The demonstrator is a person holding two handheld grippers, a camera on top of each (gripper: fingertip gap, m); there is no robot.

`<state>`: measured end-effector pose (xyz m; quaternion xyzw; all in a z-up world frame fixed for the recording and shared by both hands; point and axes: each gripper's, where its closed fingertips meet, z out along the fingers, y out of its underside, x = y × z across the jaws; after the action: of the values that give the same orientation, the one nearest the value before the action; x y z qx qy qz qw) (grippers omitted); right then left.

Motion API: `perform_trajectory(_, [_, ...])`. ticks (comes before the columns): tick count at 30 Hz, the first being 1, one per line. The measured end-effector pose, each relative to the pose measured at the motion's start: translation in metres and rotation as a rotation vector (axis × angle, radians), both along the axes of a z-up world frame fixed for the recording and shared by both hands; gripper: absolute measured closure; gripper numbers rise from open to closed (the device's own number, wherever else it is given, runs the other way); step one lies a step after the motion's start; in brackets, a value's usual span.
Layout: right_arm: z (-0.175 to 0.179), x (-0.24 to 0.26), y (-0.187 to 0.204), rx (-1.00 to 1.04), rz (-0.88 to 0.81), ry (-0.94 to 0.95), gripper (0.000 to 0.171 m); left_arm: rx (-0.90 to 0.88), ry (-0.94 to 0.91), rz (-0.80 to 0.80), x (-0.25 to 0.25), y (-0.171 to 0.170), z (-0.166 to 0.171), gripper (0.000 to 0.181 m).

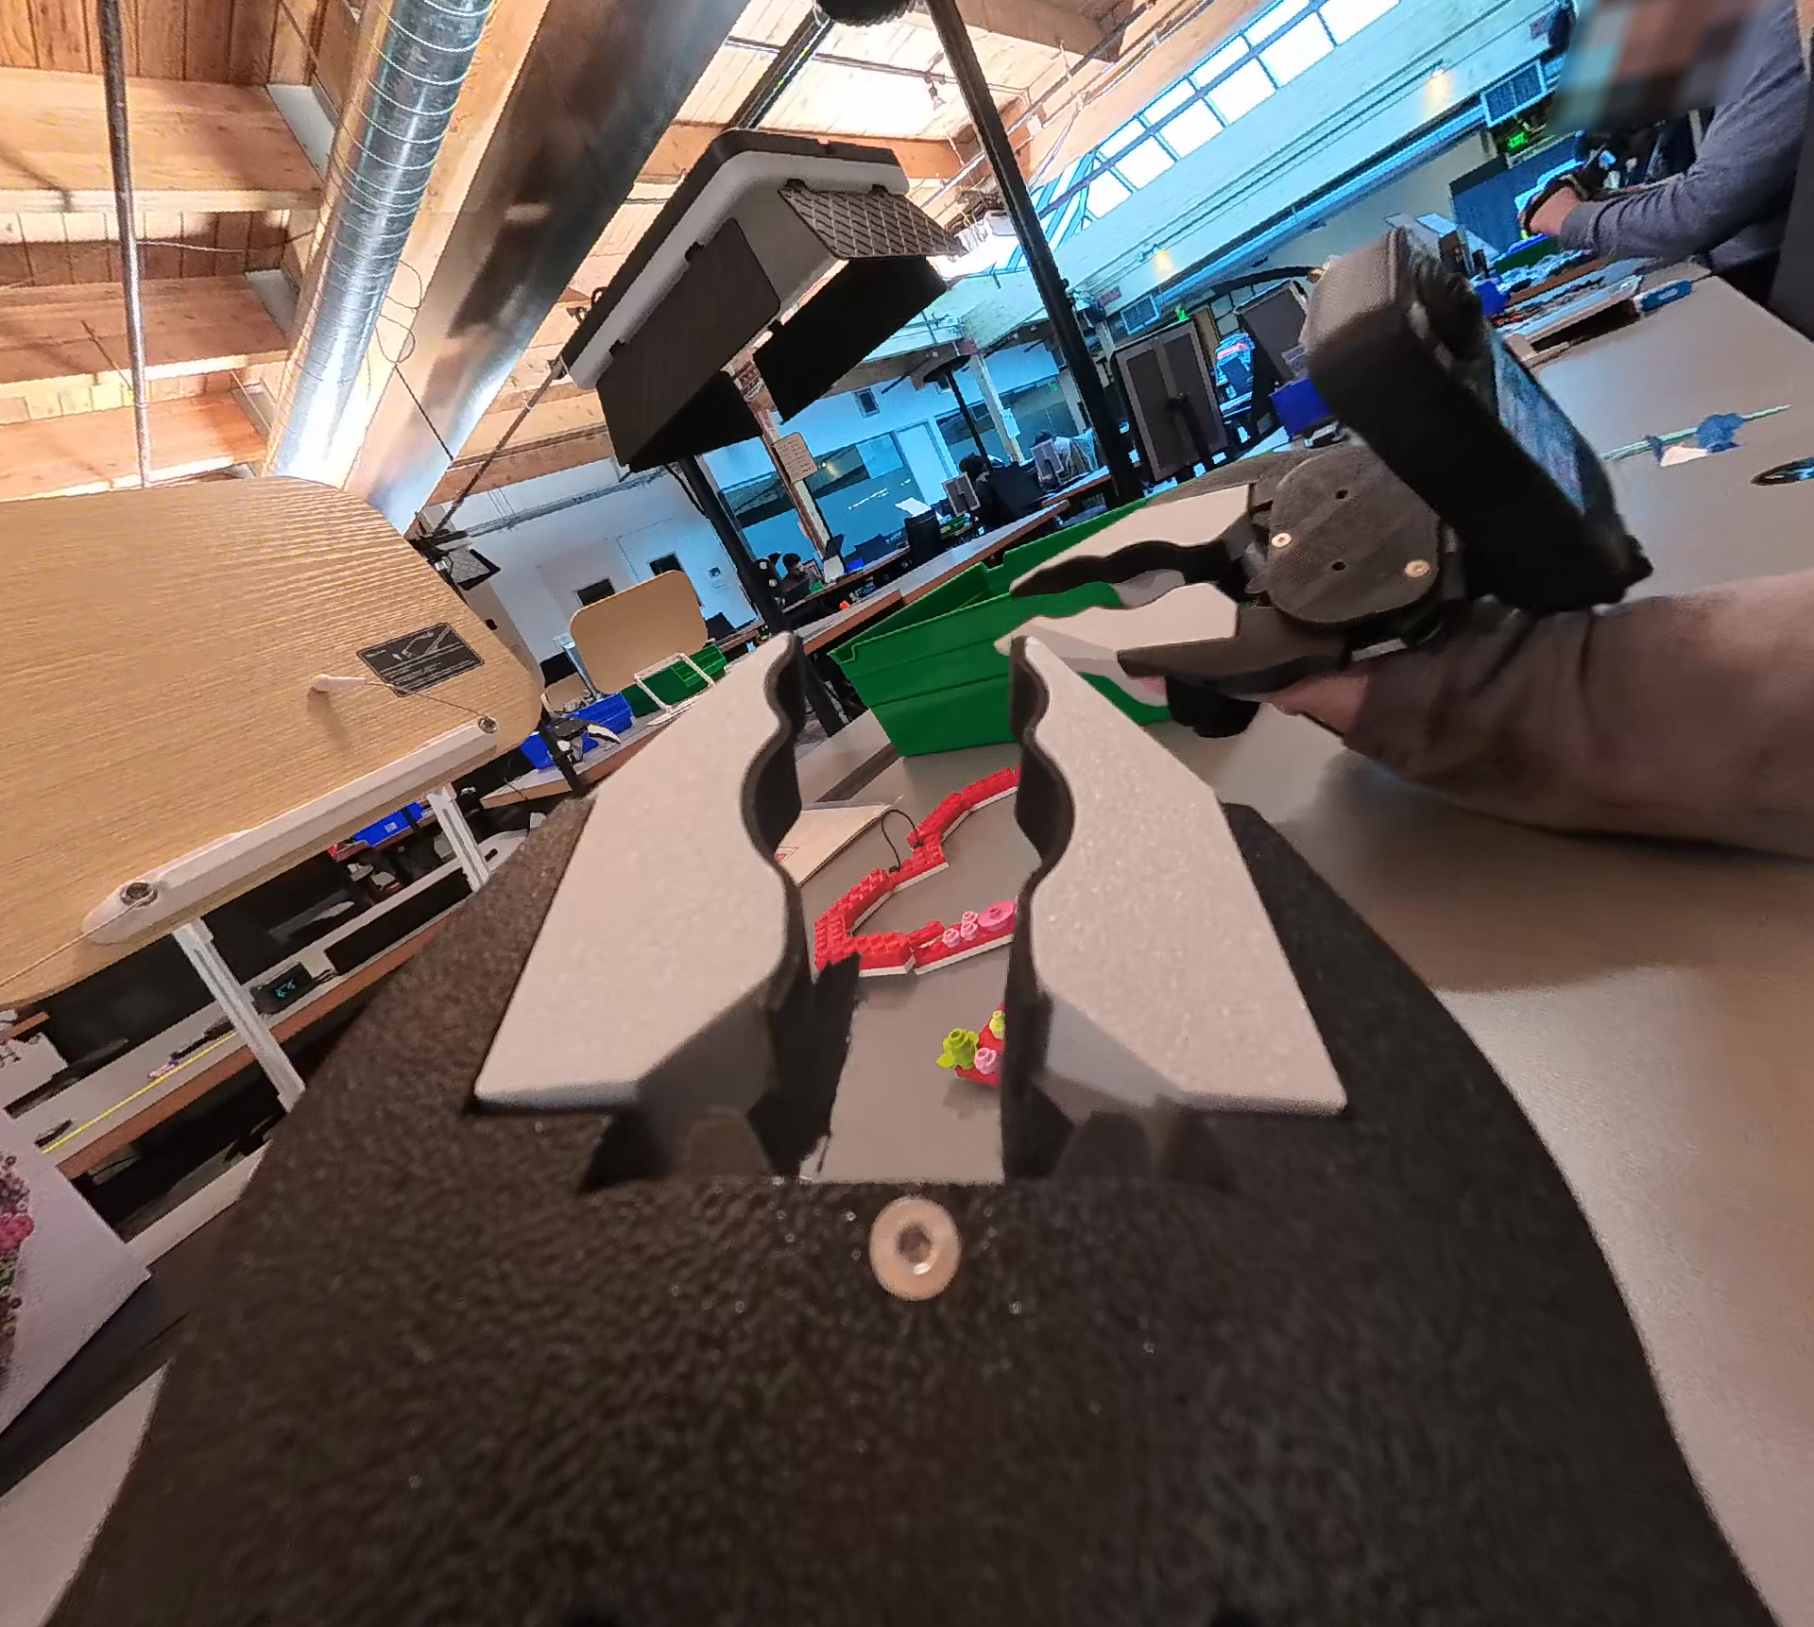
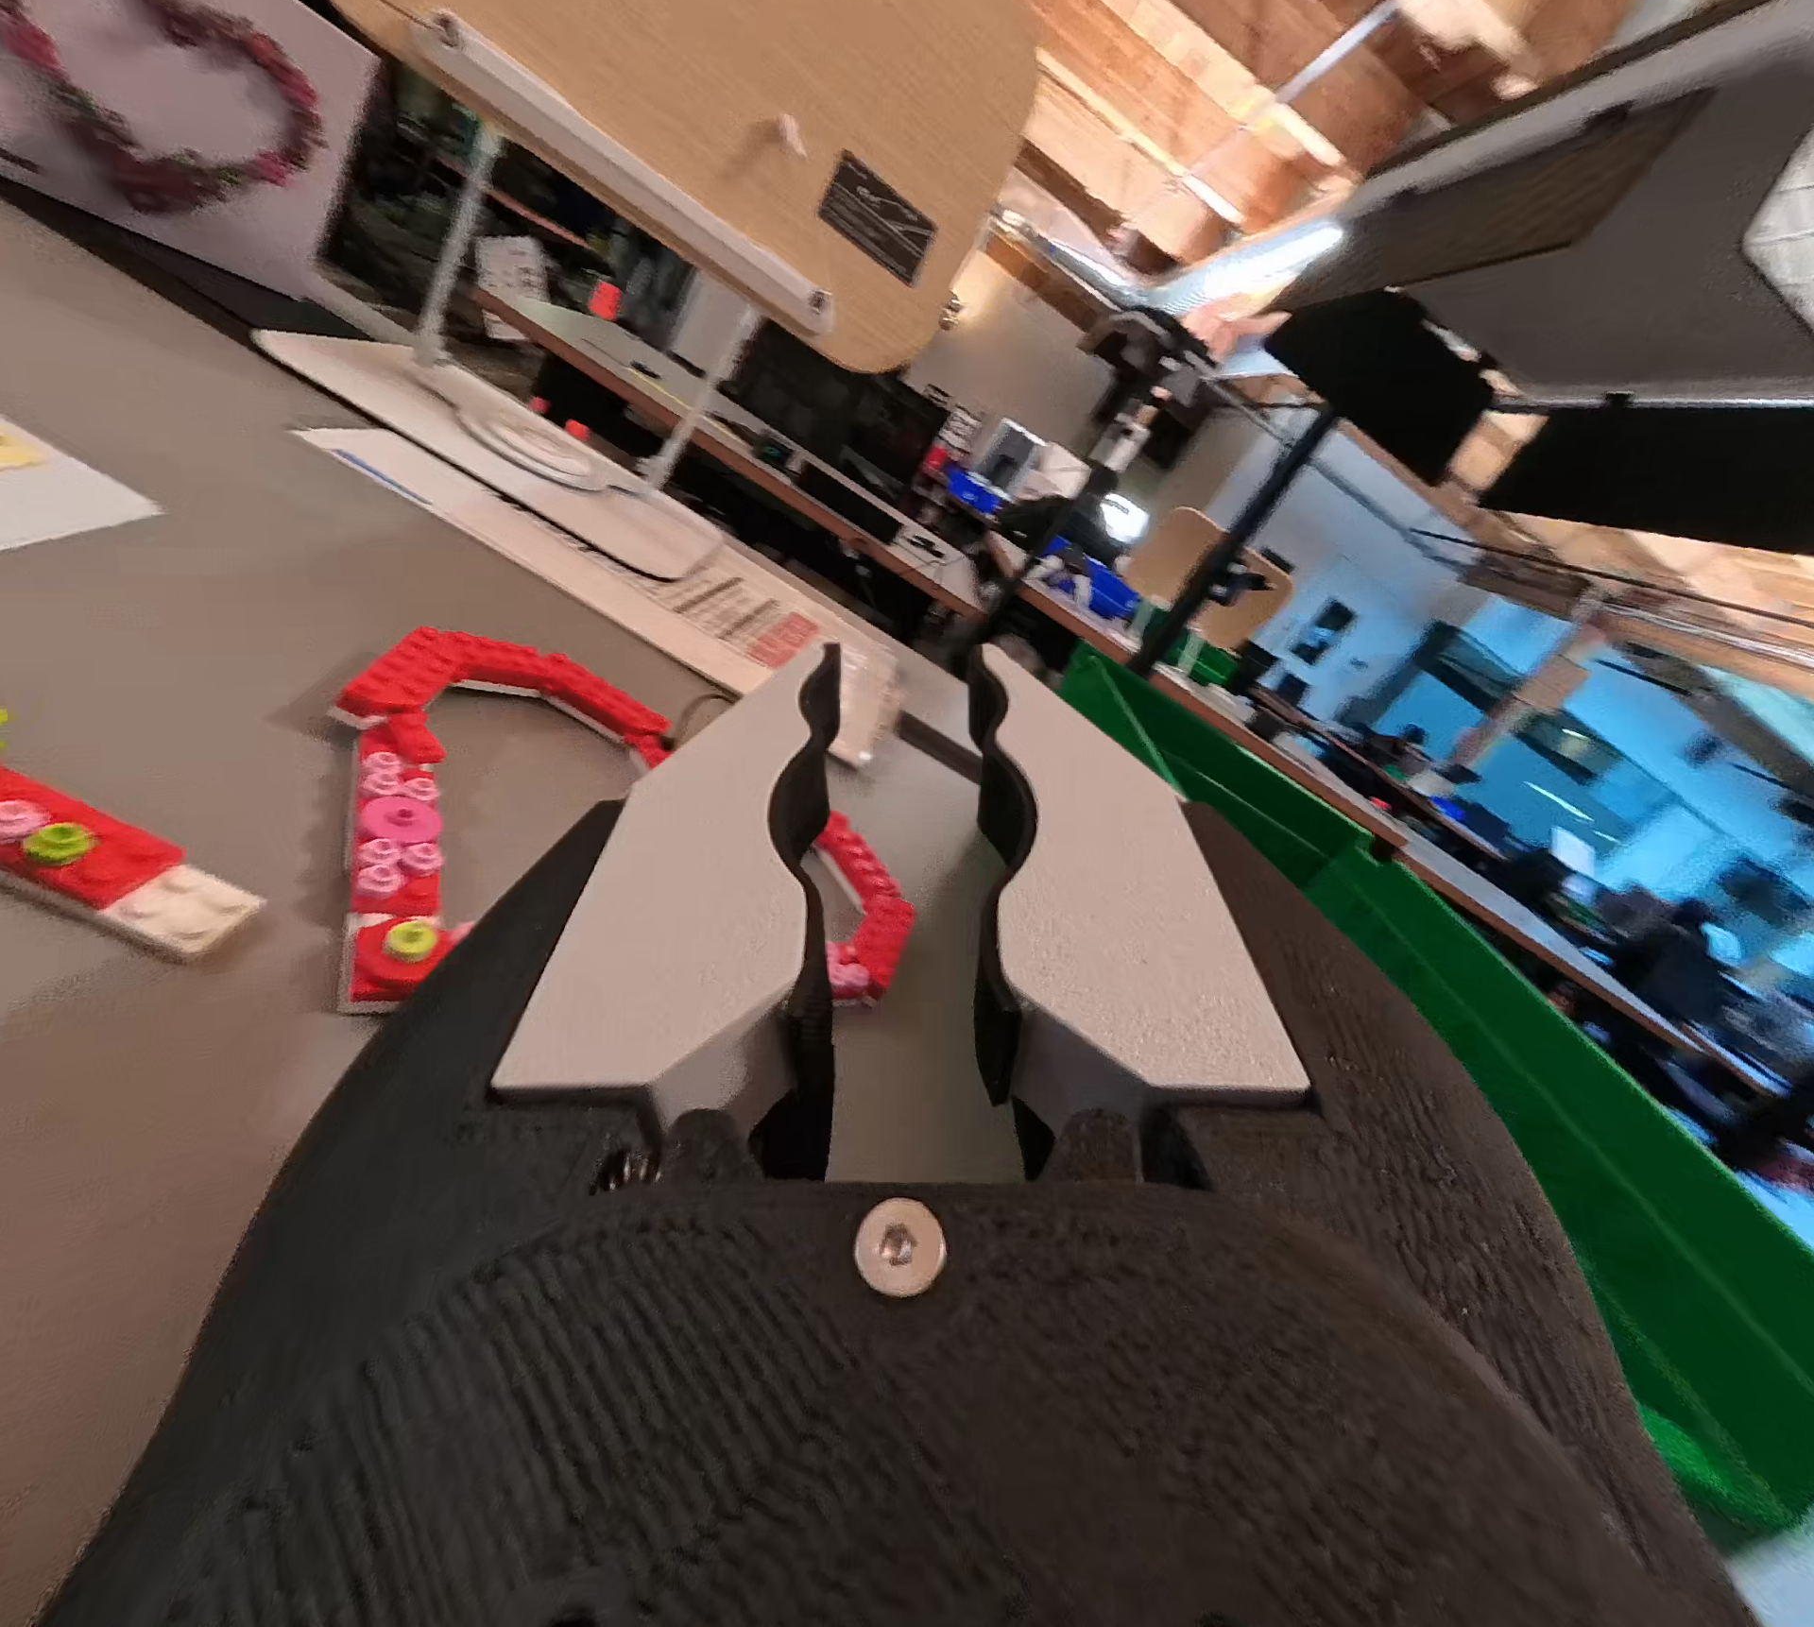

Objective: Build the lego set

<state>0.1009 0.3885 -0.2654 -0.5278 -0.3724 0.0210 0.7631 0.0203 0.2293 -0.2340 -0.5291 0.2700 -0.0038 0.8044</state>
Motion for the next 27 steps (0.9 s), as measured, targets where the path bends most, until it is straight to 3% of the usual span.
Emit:
perform_trajectory(3, [-0.001,-0.012,-0.010,-0.057,0.202,0.045,0.146,-0.007,-0.005,-0.003,0.000,0.001,-0.001,0.144])
perform_trajectory(11, [-0.014,-0.023,-0.023,-0.178,0.460,-0.006,0.142,-0.009,-0.012,-0.020,0.002,0.000,-0.001,0.145])
perform_trajectory(22, [-0.046,-0.061,-0.025,-0.356,0.629,-0.214,0.148,-0.047,0.062,0.005,0.002,0.007,-0.004,0.145])
perform_trajectory(27, [-0.069,-0.073,-0.018,-0.563,0.613,-0.301,0.146,-0.107,0.177,0.020,-0.007,0.020,0.004,0.144])
